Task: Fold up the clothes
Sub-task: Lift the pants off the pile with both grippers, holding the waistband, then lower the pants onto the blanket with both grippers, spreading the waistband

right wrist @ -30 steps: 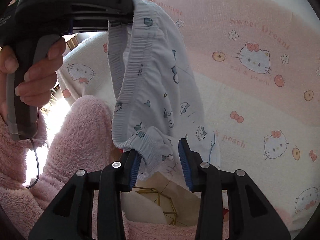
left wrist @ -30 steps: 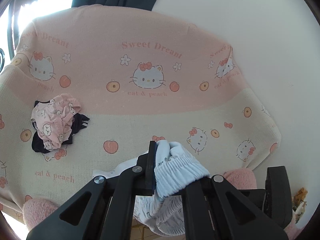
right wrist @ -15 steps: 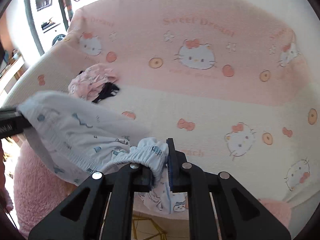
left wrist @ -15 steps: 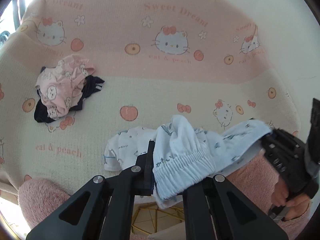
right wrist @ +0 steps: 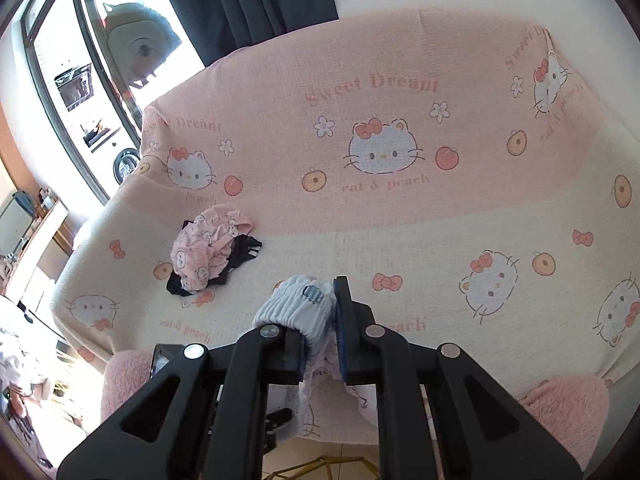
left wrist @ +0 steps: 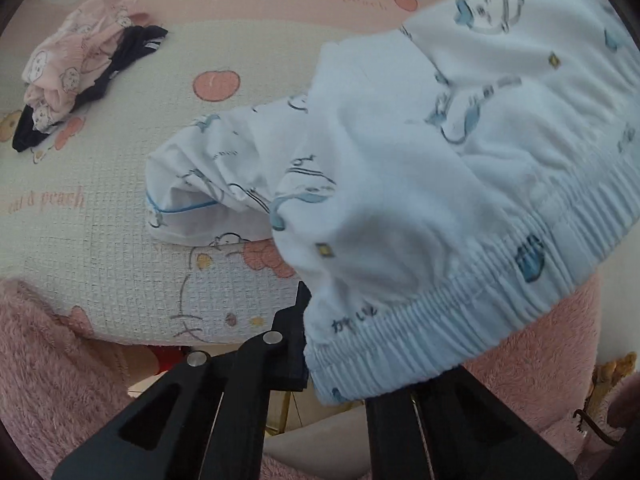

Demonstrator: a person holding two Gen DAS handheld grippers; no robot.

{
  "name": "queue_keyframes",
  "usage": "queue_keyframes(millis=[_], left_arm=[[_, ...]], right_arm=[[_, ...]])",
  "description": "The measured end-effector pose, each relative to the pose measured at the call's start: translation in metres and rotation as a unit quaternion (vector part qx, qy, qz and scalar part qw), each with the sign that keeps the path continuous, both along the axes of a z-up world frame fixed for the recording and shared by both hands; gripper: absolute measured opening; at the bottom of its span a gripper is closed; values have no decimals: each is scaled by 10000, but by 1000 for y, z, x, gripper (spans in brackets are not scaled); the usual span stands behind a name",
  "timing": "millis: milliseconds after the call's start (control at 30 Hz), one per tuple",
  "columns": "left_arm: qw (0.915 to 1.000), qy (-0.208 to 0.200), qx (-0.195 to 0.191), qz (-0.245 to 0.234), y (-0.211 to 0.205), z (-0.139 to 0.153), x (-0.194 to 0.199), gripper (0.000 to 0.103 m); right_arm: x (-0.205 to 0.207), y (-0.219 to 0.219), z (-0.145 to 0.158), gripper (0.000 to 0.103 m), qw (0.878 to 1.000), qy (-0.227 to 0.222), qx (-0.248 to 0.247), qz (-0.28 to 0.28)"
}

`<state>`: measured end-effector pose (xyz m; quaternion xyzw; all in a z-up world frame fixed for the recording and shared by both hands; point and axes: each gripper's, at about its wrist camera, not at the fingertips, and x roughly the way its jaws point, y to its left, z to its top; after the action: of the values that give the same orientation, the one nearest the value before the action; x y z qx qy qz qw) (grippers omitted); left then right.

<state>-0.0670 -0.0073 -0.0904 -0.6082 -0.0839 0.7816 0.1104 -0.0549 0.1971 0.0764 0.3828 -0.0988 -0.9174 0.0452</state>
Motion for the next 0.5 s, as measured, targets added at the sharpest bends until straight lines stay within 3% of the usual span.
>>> queue_keyframes(millis=[67,133,267,367,500], left_arm=[[9988,443,190,112,-17,37,-2,5],[9945,900,523,106,-31,80,-2,5],[9833,1621,813,-174,-31,152,-8,5],[9817,1680,846,-311,-24,173,-27,5],[9849,1589,565,-388,-10,172,-40,5]], right_arm=[[-2,7,-11,15,9990,-217,380,-18],[-3,14,-22,26,9960,-449,770,-35],[-8,30,-58,34,9910,-1203,435,404],[-1,19,-58,36,9871,-1203,193,1035],[17,-15,-40,38,9738,-893,-6,2090]])
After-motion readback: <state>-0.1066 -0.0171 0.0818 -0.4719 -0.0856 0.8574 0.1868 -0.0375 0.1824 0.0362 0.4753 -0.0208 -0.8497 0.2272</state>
